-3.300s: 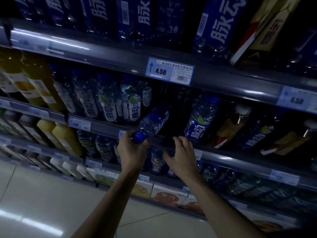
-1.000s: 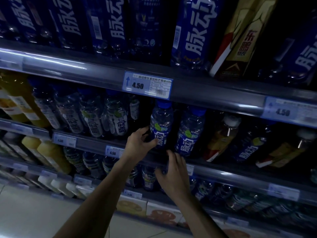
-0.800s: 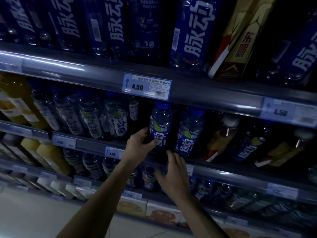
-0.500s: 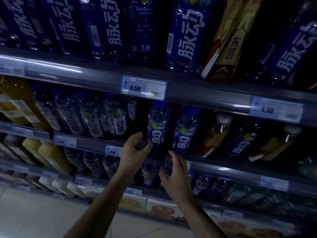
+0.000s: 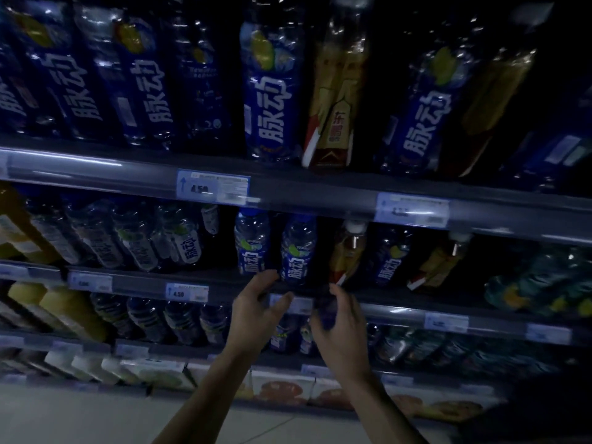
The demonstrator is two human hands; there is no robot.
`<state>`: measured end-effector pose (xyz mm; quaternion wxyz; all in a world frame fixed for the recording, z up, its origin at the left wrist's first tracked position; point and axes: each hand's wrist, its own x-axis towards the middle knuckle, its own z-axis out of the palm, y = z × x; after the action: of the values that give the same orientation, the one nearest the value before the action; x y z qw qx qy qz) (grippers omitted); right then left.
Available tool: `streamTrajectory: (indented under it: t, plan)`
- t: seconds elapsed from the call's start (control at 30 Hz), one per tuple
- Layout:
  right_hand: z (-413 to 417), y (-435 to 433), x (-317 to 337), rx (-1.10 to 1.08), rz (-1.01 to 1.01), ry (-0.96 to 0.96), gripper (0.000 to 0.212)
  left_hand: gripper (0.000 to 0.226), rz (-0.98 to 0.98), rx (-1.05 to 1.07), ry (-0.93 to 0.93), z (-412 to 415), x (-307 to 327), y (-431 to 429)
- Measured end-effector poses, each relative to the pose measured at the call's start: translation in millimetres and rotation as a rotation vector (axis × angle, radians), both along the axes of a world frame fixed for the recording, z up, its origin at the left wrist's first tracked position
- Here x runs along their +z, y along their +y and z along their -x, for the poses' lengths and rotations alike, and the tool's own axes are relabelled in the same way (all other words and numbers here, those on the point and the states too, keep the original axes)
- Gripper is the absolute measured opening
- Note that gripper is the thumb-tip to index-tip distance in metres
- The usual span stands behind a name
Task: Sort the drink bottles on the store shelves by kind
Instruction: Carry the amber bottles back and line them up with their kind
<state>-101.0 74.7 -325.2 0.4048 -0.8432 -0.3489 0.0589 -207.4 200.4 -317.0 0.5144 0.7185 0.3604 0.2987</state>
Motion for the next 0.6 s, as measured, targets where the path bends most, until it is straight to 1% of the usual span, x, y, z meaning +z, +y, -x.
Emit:
streamTrajectory:
  t: [0.17,0.3,0.43,0.53,0.6]
  plan:
    - [-41,-33,8,-0.108,-0.012,-0.025,0.058,0.051,0.029,-0.026,-0.015,-43,6,-34]
    - [-74,-56,7,-0.174,-0.059,-0.015,0.057,0.054,-0.053,0.026,-0.001,-77,10,-57]
    - [-102,-76,1,-0.229,-0.096,0.006,0.059,0.066,-0.124,0.099,0.007,-107,7,-73]
    - [-121,-84,-3,-0.269,-0.132,-0.019,0.054,0.076,-0.110,0.166,0.036,-125,2,-77]
    - [-134,-86,-5,-0.280,-0.143,-0.012,0.058,0.079,-0.101,0.216,0.037,-135,0,-78]
